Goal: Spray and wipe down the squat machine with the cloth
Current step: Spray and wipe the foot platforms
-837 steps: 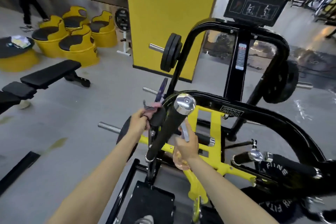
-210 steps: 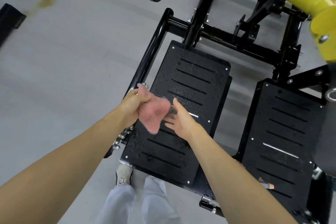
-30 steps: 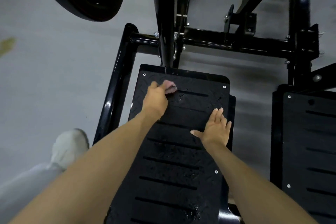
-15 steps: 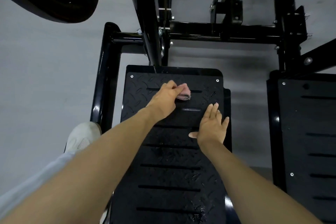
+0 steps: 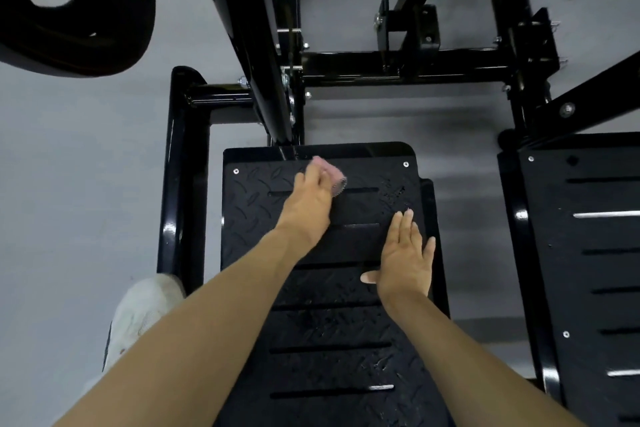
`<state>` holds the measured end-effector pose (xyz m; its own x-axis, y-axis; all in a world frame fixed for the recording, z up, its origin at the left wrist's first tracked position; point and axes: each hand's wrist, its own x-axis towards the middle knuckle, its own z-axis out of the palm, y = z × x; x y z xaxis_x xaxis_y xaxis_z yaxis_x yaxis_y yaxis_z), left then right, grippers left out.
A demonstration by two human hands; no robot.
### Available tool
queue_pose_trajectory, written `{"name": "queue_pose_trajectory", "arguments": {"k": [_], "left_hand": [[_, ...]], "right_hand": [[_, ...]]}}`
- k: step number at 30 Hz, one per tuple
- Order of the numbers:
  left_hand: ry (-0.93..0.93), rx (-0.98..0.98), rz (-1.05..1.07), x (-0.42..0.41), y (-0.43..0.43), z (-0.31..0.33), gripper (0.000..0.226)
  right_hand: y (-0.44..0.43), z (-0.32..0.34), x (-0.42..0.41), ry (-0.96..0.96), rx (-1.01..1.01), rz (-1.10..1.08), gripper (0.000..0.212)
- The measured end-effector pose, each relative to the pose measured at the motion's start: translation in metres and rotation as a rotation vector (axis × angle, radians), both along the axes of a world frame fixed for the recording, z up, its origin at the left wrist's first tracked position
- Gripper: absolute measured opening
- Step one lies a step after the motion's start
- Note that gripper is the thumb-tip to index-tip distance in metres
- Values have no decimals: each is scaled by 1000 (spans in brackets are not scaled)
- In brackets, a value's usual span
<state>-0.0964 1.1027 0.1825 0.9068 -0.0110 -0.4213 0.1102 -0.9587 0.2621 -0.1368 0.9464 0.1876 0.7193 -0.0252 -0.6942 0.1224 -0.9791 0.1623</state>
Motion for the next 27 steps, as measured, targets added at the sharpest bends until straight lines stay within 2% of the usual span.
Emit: {"name": "queue_pose_trajectory", "arguments": {"k": [3, 5, 6, 8, 10, 11, 14, 17, 19, 22, 25, 27], "left_hand": [[-2, -57, -411, 9, -7, 4, 56], [-81, -68, -545, 22, -4, 8, 53], [-147, -63, -512, 28, 0, 9, 54], [-235, -34, -283, 38, 7, 10, 61], [-192, 7, -89, 38, 8, 9, 67], [-135, 9, -61, 33, 4, 8, 70], [-28, -79, -235, 10, -24, 0, 77], [-22, -212, -434, 0, -56, 2, 72], [-129, -229, -406, 13, -68, 7, 70], [-246, -158, -215, 41, -73, 8, 77], [-165, -71, -181, 64, -68, 1, 75], [-115, -65, -211, 64, -70, 0, 71]], "right_hand": [[0, 1, 0, -5, 44, -43, 122], [-2, -1, -1, -12, 80, -67, 122], [-3, -1, -2, -21, 99, -77, 122], [-4, -2, -5, -63, 155, -96, 121], [-7, -1, -9, -123, 233, -116, 120], [-9, 0, -12, -155, 266, -97, 118], [-17, 0, -23, -213, 329, -27, 103], [-23, -5, -34, -361, 369, -94, 78], [-28, -8, -35, -361, 366, -124, 64], [-35, -4, -37, -278, 339, -113, 60], [-38, -8, -36, -278, 374, -64, 56], [-36, -8, -36, -388, 399, -98, 41]]}}
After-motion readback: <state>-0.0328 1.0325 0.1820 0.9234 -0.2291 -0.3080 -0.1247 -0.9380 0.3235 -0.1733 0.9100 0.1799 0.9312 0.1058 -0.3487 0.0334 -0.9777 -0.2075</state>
